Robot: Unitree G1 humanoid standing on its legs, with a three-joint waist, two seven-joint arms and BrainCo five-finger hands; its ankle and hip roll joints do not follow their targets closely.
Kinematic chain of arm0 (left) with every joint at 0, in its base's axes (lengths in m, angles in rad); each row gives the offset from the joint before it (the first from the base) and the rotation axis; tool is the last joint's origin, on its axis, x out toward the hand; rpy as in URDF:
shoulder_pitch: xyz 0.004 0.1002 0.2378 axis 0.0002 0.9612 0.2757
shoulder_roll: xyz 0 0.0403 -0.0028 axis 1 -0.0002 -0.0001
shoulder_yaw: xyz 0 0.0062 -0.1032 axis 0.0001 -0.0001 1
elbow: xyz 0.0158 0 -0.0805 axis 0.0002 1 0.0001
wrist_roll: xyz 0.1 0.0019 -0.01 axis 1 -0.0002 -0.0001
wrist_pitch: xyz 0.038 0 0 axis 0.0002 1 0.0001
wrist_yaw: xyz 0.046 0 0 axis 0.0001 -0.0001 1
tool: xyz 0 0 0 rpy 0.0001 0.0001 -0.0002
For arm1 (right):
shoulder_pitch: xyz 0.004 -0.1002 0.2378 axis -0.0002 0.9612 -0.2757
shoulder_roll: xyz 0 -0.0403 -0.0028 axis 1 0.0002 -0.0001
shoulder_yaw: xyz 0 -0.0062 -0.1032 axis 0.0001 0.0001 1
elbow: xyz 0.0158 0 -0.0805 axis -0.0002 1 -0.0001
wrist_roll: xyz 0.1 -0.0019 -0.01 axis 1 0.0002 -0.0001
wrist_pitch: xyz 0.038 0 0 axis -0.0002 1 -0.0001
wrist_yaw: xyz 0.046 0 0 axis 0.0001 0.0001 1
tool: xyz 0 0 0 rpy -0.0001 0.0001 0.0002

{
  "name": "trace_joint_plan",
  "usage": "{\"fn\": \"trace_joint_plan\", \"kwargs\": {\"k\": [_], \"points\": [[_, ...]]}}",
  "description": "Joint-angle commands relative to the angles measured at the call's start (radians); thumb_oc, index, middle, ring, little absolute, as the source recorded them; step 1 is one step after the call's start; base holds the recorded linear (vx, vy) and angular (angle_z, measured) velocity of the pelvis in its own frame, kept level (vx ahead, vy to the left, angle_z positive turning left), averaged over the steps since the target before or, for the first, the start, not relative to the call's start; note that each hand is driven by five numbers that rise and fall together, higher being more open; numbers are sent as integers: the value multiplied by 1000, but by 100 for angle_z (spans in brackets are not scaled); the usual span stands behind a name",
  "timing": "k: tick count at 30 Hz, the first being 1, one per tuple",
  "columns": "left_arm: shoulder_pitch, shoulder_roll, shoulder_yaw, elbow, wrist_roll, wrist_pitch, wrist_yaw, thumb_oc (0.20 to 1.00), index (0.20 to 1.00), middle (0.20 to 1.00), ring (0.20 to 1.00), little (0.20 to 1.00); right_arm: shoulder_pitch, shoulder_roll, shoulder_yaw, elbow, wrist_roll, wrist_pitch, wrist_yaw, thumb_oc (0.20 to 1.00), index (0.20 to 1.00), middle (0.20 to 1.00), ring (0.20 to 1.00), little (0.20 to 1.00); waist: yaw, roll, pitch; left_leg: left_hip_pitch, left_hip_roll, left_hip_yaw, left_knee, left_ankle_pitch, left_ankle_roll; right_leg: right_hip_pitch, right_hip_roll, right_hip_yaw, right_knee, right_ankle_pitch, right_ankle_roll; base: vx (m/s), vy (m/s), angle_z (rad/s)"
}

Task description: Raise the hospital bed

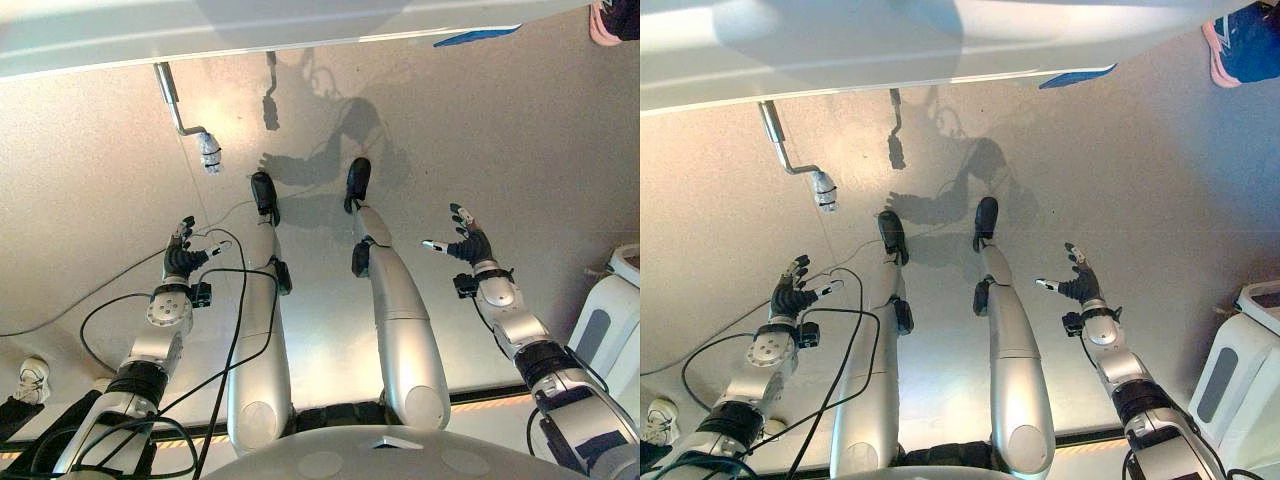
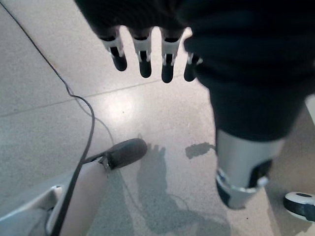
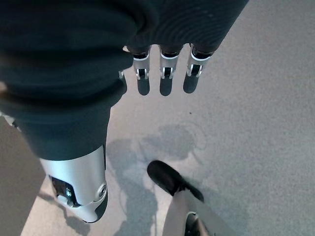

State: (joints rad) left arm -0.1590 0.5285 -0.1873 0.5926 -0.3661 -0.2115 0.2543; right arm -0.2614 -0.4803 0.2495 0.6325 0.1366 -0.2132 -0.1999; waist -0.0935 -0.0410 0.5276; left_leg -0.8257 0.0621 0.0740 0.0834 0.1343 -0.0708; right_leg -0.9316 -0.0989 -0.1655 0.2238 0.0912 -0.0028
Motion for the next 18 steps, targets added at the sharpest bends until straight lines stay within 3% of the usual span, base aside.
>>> {"fn": "trace_joint_plan", "kwargs": {"k": [1,18], "points": [[1,2,46,74,12,2,19,1000,1000,1000,1000,1000,74,-35,-1,-28,-21,-14,-13,1000,1000,1000,1000,1000,-15,7,-8,-55,-17,-18,87,-15,-9,14,-2,29,-40,53,124,40,24,-1],[-178,82,72,160,-34,12,49,1000,1000,1000,1000,1000,47,-48,12,-19,-13,-8,4,1000,1000,1000,1000,1000,-34,-8,-8,-69,-14,-18,101,-18,-12,2,-2,32,-32,58,122,0,0,0]]}}
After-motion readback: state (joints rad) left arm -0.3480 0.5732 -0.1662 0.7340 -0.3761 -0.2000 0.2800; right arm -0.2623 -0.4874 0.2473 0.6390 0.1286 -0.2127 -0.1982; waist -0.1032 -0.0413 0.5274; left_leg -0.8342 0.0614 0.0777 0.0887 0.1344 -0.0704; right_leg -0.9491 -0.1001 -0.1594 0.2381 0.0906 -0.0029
